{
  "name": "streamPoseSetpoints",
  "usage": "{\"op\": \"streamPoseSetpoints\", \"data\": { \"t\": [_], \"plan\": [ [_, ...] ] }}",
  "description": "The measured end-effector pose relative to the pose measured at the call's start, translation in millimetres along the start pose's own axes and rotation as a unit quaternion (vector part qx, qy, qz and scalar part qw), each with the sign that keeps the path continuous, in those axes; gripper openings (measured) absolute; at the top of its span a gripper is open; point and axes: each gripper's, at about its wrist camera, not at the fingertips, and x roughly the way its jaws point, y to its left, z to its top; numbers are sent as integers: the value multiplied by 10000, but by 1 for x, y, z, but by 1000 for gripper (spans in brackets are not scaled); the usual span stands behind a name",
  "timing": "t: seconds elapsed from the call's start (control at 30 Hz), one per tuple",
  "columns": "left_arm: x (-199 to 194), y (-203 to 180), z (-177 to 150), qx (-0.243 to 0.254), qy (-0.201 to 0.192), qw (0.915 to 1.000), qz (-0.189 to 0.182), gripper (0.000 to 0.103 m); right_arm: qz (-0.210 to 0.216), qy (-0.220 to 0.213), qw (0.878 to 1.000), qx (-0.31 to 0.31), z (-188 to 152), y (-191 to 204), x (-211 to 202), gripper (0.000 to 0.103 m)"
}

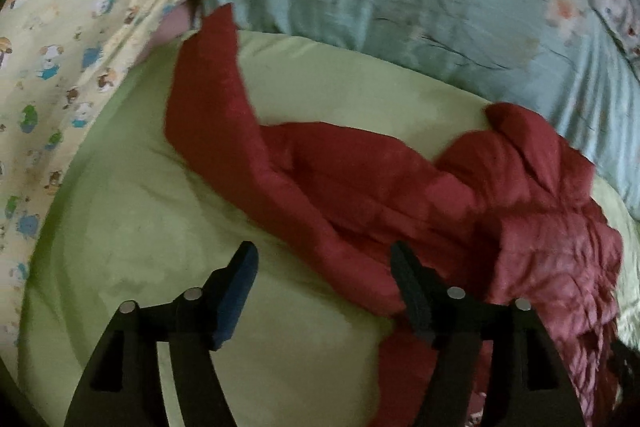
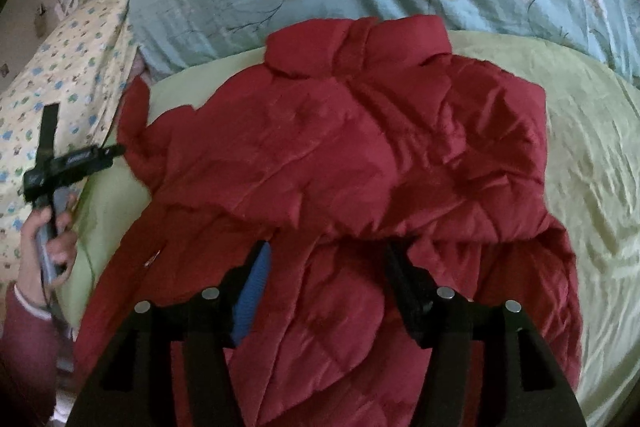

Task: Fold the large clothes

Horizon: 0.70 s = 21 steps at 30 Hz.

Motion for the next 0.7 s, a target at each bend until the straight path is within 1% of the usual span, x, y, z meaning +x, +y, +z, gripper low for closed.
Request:
{"op": "streamPoseSetpoints", "data": {
  "t": [0.1, 0.23, 0.33, 0.43, 0.47, 0.5, 0.53, 0.57, 0.6, 0.63, 0.7],
  "plan": [
    [13, 8, 15, -95, 60, 9995, 310, 73, 38, 37, 10000, -11, -8, 5, -6, 62],
    [36, 21, 53, -214, 158, 9967, 767, 77, 129, 39, 9999, 1, -14, 9, -12, 62],
    [60, 25, 85, -188, 246, 9921, 1214, 79, 188, 56, 9998, -1, -18, 13, -15, 62],
    [90, 31, 106, -185, 457, 9879, 1468, 79, 230, 46, 9997, 44, -21, 15, -19, 62],
    [101, 32, 111, -180, 550, 9864, 1538, 77, 234, 41, 9997, 49, -21, 16, -20, 62],
    [109, 34, 113, -174, 613, 9854, 1579, 69, 238, 36, 9997, 47, -22, 16, -21, 62],
    [118, 37, 115, -168, 686, 9849, 1578, 38, 240, 36, 9997, 45, -22, 17, -21, 62],
    [124, 39, 116, -160, 768, 9847, 1559, 22, 249, 41, 9997, 47, -23, 17, -21, 62],
    [127, 41, 116, -180, 788, 9857, 1477, 18, 253, 46, 9997, 57, -23, 16, -21, 62],
    [124, 44, 115, -241, 735, 9878, 1353, 12, 256, 50, 9996, 74, -23, 16, -21, 62],
    [112, 49, 111, -373, 551, 9912, 1145, 10, 250, 58, 9996, 115, -24, 15, -20, 62]
  ]
}}
